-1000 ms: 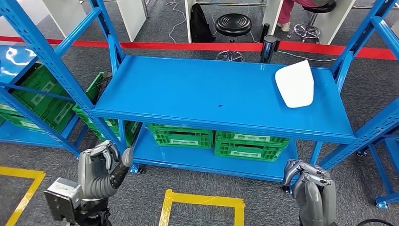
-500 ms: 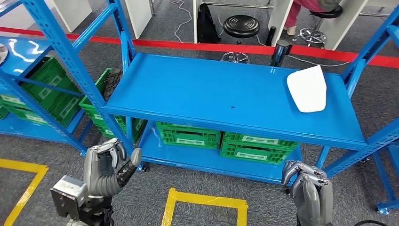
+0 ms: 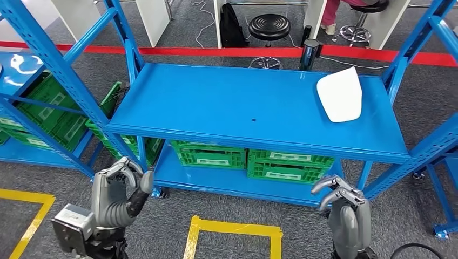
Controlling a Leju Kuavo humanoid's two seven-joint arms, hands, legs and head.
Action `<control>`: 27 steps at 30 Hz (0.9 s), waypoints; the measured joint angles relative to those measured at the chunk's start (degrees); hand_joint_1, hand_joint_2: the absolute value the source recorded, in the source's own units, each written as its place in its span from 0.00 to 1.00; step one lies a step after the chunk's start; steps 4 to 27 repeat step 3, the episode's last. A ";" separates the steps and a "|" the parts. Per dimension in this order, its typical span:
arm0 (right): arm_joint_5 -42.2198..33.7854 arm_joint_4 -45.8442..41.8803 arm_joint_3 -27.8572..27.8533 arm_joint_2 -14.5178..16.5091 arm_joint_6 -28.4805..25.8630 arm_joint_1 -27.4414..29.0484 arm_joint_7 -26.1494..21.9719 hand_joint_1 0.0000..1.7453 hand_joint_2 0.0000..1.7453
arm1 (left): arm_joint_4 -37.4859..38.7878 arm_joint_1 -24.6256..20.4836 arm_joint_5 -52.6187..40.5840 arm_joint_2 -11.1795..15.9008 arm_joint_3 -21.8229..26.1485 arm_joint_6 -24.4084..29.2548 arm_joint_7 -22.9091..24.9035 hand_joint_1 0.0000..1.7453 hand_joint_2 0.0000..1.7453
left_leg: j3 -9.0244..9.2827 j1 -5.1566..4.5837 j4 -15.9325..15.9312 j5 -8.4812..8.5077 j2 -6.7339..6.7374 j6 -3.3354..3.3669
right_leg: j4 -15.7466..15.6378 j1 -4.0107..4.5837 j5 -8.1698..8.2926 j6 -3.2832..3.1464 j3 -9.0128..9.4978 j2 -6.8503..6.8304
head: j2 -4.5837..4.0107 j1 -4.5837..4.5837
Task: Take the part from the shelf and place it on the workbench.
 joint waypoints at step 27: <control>0.38 0.02 0.04 0.06 -0.37 -0.01 0.02 0.00 1.00 | -0.06 -0.04 0.66 -0.01 0.02 0.02 0.06 0.00 0.00 | 5.25 -1.13 -11.10 5.15 -0.12 2.88 | -0.33 0.54 0.11 -0.10 0.25 0.07 | 0.00 -0.55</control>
